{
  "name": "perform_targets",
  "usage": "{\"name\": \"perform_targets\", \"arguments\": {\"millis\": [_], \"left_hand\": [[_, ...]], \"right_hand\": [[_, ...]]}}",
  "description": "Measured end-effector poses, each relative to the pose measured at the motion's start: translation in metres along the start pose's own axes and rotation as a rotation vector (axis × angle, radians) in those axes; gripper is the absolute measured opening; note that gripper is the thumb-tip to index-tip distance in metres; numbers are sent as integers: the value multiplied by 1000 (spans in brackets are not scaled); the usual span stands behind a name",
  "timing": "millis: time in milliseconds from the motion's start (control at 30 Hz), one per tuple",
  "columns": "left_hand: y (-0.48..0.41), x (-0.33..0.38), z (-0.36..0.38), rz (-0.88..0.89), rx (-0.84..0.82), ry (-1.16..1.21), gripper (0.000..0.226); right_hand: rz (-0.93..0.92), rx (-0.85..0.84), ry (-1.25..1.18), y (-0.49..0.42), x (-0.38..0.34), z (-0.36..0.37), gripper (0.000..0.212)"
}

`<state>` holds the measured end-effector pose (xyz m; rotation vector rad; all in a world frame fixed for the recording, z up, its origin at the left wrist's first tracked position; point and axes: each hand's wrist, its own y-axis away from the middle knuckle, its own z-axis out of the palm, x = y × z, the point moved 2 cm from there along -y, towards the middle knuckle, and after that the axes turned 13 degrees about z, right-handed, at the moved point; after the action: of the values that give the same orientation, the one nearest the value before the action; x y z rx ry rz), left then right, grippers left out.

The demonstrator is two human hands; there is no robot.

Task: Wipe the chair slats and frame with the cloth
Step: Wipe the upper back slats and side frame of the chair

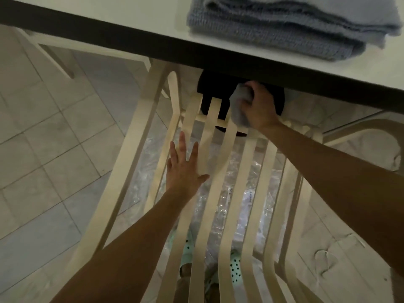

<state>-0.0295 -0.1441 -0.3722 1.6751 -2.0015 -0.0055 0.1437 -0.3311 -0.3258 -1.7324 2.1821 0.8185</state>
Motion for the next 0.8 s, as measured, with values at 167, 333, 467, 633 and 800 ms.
{"name": "perform_targets", "arguments": {"millis": [167,333,467,633,800], "left_hand": [[2,-2,0,-1,4,24,103],[3,-20,-3,71,-42,95,109],[11,-30,-7,137,-38,106,96],[36,-15,-6,176,104,168,73],[64,10,0,249,123,213,67]], "right_hand": [[-84,-106,128,41,12,35,37],[-224,-290,7,131,32,62,31],[-143,-404,112,194,40,87,38],[-173,-626,225,285,66,125,40],[-96,-677,82,329,69,114,24]]}}
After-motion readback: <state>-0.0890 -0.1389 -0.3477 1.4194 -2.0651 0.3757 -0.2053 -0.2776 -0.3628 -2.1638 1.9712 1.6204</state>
